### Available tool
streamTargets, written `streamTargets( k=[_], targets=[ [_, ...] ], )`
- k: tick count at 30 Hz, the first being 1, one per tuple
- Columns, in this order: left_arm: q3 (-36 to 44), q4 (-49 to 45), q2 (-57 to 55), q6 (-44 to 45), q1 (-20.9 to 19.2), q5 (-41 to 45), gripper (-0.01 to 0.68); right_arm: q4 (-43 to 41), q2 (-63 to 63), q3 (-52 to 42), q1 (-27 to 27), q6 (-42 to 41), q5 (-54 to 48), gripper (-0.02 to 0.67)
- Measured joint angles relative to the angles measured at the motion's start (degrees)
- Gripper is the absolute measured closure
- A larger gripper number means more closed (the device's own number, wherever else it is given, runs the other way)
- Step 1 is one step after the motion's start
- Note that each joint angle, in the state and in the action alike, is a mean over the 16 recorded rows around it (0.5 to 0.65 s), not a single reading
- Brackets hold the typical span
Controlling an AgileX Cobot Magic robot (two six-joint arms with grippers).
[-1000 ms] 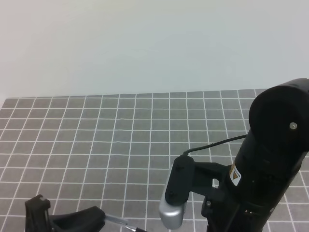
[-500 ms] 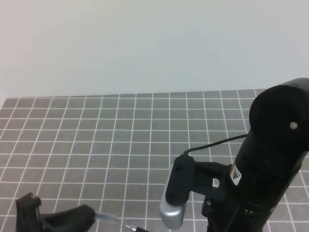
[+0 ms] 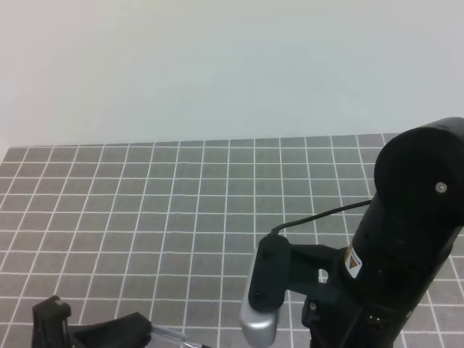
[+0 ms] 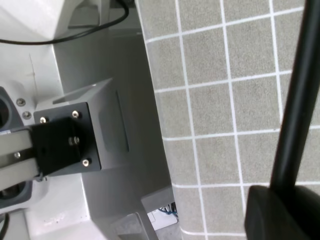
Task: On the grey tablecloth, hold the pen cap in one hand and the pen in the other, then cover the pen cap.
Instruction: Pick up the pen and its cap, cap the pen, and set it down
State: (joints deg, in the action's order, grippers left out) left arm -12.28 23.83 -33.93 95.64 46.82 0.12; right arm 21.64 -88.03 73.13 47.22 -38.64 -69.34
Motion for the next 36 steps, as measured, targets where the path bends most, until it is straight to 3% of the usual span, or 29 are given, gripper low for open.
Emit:
streamTargets(
  k=[14,24,36],
  targets=[
    [0.00,-0.48,0.58,0.58,2.32,0.05,0.672,0.88,-0.02,-0.02,0.00,-0.44,0.37,0.581],
    [0.00,-1.40,0.71,1.42,4.11,0.79,0.672,2.45,0.14,0.22,-0.02,-0.03,-3.29,0.626],
    [-0.02,-2.40,0.71,1.78,4.36,1.28,0.672,2.32,0.04,0.07,-0.01,3.03,-1.09,0.599]
  ],
)
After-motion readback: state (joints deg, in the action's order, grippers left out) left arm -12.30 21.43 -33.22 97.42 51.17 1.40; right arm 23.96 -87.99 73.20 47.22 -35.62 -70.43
